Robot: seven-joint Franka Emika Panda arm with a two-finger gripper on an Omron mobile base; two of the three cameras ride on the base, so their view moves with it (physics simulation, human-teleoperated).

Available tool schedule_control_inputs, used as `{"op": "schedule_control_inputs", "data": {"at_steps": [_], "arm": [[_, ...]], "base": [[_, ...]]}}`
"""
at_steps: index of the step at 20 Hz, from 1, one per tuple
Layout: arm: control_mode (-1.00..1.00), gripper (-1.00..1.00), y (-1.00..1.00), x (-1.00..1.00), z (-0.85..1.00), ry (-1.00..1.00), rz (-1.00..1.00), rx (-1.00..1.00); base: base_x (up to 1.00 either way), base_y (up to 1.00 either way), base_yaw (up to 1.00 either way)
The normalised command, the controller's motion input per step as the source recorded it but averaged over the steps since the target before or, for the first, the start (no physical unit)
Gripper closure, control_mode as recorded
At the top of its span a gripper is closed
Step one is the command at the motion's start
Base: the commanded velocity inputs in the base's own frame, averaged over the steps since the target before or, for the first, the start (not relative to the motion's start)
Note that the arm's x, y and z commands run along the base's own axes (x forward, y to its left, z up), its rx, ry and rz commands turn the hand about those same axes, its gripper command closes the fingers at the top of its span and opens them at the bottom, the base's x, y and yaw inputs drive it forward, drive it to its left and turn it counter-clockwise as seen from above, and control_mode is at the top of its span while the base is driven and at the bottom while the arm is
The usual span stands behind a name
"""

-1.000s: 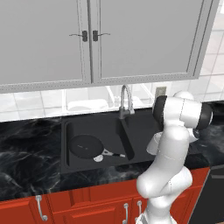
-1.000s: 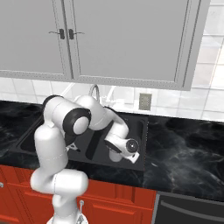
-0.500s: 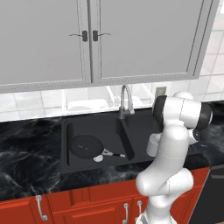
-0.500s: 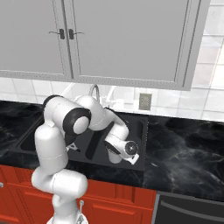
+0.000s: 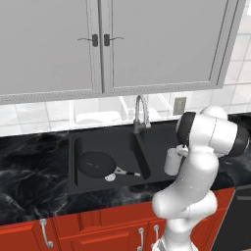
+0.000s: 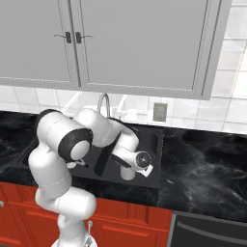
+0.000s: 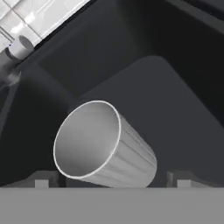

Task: Place the pan in the left basin and the glass cup in the right basin of the sink.

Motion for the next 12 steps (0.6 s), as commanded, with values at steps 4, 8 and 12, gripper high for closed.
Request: {"op": "schedule_control_inputs", "data": {"at_steps": [4, 8, 12], "arm": [[-1.00, -1.00, 0.00, 0.00, 0.91, -0.01, 0.00, 0.00], [-1.00, -1.00, 0.00, 0.00, 0.89, 0.00, 0.00, 0.00], [-1.00, -1.00, 0.00, 0.00, 0.75, 0.01, -0.04, 0.00]], "base": [[0.00, 0.00, 0.00], [0.00, 0.00, 0.00], [0.00, 0.00, 0.00]]}}
